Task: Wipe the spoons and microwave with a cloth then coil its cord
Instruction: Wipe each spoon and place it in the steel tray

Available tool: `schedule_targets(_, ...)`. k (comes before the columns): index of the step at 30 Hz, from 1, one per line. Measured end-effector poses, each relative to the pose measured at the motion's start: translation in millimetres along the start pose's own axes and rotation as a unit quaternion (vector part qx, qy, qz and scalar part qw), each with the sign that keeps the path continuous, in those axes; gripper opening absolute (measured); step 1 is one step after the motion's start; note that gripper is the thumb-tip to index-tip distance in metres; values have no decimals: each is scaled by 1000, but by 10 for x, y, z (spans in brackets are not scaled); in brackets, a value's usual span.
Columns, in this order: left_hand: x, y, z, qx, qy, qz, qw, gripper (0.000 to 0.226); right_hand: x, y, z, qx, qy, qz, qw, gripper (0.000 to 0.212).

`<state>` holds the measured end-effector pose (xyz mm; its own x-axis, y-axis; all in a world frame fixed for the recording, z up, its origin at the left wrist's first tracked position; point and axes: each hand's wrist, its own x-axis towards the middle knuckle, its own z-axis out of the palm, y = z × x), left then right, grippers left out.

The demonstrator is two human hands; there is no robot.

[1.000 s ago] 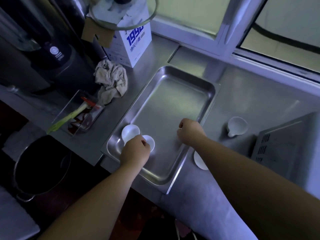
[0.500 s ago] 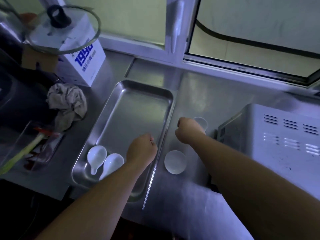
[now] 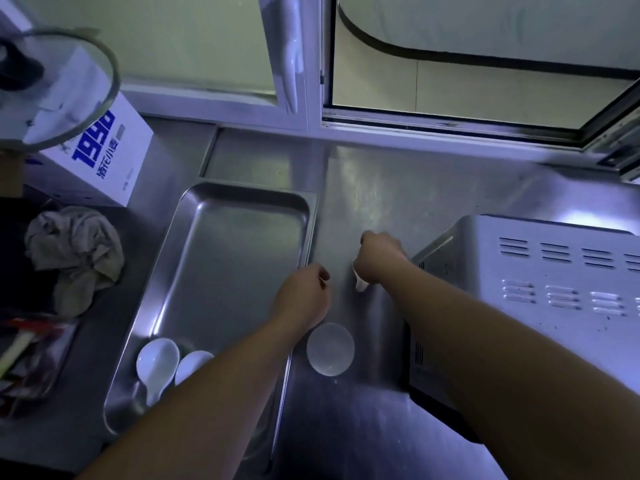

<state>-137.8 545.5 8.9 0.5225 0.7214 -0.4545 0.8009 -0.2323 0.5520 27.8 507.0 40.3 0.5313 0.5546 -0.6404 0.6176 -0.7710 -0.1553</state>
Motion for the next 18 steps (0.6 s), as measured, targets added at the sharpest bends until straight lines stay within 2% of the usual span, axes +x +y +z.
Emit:
schedule_targets(5, 203, 137, 167, -16, -48, -27, 998, 33, 216, 53, 74, 24, 29, 37, 999, 42)
schedule_targets(11, 365, 258, 392, -51, -108, -87, 989, 53, 403, 107, 150, 39, 11, 54, 998, 42)
schedule_targets(14, 452, 319, 471, -81, -128, -107, 983, 45, 488, 139, 180, 34, 0, 69, 997, 46)
schedule_targets(16, 504, 337, 536, -103, -142, -110, 978, 22, 532, 147, 191, 30, -10, 74, 997, 48)
schedule_targets(18, 564, 287, 627, -127, -155, -127, 971, 24, 557, 156, 204, 29, -16, 76, 997, 48)
